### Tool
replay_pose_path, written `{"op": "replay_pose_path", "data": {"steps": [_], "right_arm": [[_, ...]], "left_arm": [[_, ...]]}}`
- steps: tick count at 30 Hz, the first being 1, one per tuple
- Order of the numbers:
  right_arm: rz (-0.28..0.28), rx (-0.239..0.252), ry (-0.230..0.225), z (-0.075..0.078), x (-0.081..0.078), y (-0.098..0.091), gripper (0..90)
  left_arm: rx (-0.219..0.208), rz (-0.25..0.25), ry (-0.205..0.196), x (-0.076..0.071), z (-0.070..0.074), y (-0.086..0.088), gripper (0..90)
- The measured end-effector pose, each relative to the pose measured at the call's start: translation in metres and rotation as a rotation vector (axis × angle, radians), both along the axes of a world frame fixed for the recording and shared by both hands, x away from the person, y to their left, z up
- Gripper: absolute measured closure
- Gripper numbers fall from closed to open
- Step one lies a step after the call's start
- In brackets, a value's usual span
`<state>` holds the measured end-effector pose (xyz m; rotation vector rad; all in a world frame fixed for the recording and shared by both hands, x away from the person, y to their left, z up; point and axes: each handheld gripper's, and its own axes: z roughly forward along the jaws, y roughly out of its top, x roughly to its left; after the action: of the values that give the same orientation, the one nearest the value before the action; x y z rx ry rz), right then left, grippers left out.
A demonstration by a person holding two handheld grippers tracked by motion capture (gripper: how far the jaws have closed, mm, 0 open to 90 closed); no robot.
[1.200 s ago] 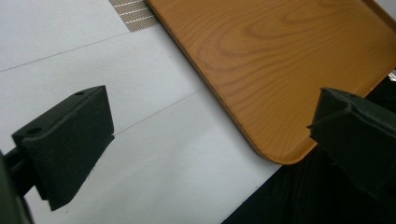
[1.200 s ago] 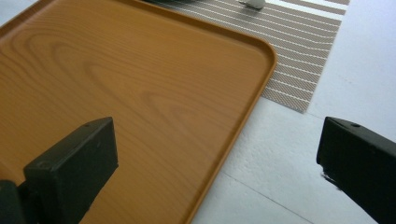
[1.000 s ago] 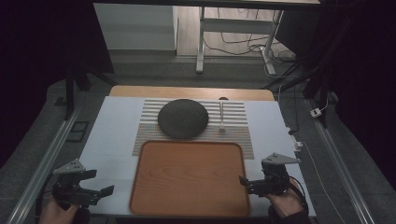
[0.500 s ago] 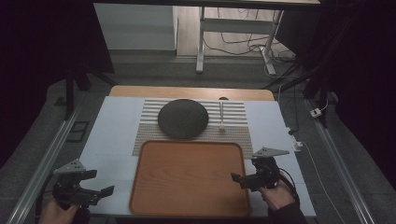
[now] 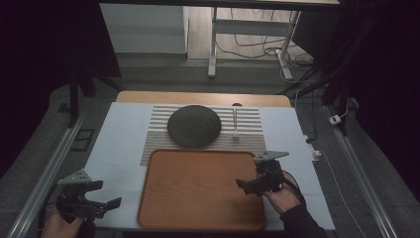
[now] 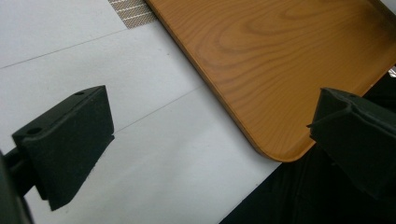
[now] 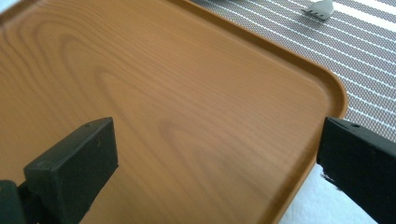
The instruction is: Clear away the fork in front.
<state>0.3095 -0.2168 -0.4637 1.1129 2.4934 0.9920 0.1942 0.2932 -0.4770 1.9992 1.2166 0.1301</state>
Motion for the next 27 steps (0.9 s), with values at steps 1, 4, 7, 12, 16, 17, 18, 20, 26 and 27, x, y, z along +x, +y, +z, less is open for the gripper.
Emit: {"op": "replay_pose_path", "data": {"steps": [1,4,7,12,16,17,18,20,26,27], "right_arm": [[0.008,-0.019,-0.005,-0.002,0.004,0.004,0.0],[0.013,-0.037,-0.011,-0.004,0.007,0.008,0.0],[0.031,-0.074,-0.022,-0.007,0.014,0.016,0.0],[0.057,-0.112,-0.041,-0.008,0.019,0.025,0.0],[0.074,-0.151,-0.065,-0.009,0.027,0.032,0.0],[0.079,-0.179,-0.082,-0.010,0.032,0.035,0.0],[0.079,-0.179,-0.082,-0.010,0.032,0.035,0.0],[0.080,-0.197,-0.094,-0.010,0.035,0.038,0.0],[0.067,-0.253,-0.135,-0.009,0.049,0.043,0.0],[0.055,-0.273,-0.148,-0.009,0.054,0.045,0.0]], "left_arm": [[0.000,0.000,0.000,0.000,0.000,0.000,0.0],[0.001,-0.001,0.001,0.000,0.000,0.000,0.0],[0.000,-0.002,0.002,0.000,0.000,0.000,0.0],[0.001,-0.002,0.004,0.000,0.000,0.000,0.0],[0.002,-0.003,0.004,0.001,0.000,0.000,0.0],[0.004,-0.002,0.005,0.001,0.000,0.000,0.0],[0.004,-0.002,0.005,0.001,0.000,0.000,0.0],[0.004,-0.003,0.005,0.001,0.000,0.000,0.0],[0.006,-0.005,0.007,0.001,0.000,-0.001,0.0],[0.007,-0.005,0.007,0.001,0.000,-0.001,0.0]]}}
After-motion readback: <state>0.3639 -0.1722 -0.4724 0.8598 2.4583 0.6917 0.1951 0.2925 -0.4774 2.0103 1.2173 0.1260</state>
